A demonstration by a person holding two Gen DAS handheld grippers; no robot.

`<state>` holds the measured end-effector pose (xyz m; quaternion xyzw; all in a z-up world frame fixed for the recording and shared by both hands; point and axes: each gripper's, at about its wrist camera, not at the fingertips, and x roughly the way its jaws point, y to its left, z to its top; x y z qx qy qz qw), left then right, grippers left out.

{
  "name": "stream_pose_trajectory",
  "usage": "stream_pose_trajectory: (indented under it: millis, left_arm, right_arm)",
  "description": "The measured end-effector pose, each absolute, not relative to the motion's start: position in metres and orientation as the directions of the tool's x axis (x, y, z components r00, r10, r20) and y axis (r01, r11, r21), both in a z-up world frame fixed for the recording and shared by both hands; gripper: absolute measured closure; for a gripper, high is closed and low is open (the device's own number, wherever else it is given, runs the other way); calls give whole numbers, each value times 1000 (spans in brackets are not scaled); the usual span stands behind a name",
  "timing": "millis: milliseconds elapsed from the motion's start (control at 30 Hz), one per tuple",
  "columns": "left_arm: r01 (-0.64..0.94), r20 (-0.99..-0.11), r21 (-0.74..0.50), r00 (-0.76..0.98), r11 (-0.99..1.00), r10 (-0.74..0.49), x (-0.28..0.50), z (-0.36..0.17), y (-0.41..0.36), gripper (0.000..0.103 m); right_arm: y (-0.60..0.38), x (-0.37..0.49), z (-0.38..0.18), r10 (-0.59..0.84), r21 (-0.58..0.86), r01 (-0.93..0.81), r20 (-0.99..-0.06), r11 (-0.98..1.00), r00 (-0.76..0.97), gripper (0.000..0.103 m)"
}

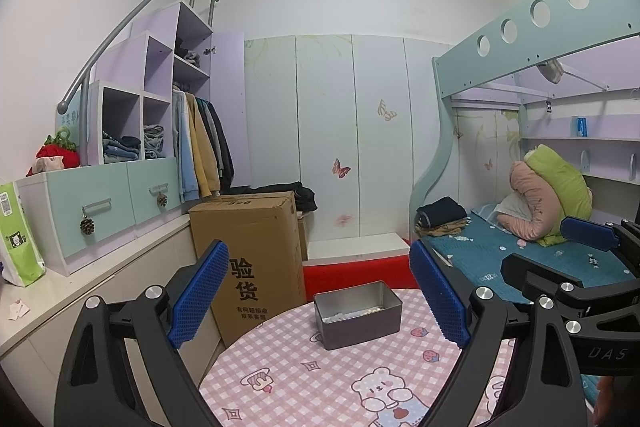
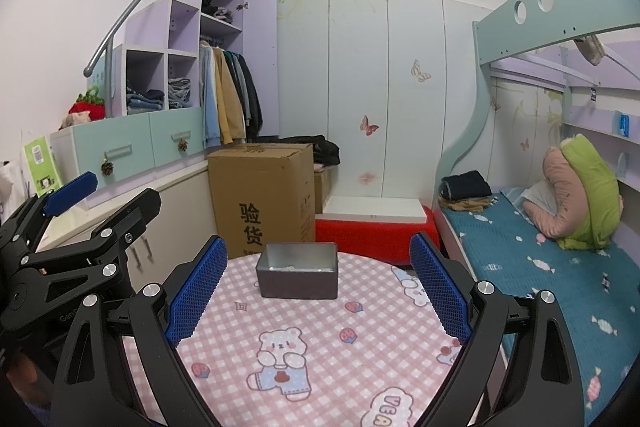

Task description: Organize jewelry

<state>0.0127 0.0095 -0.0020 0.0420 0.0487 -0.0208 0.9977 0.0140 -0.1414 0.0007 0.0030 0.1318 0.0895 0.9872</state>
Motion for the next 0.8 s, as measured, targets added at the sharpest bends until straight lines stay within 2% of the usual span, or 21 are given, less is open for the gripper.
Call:
stream_pose_trajectory:
  millis: [800]
  left_arm:
    - [49,-132,75,991,996,-39,20,-15,11,14]
  right_arm:
    - [-138,20,-12,176,36,-173,-281,984,943,13]
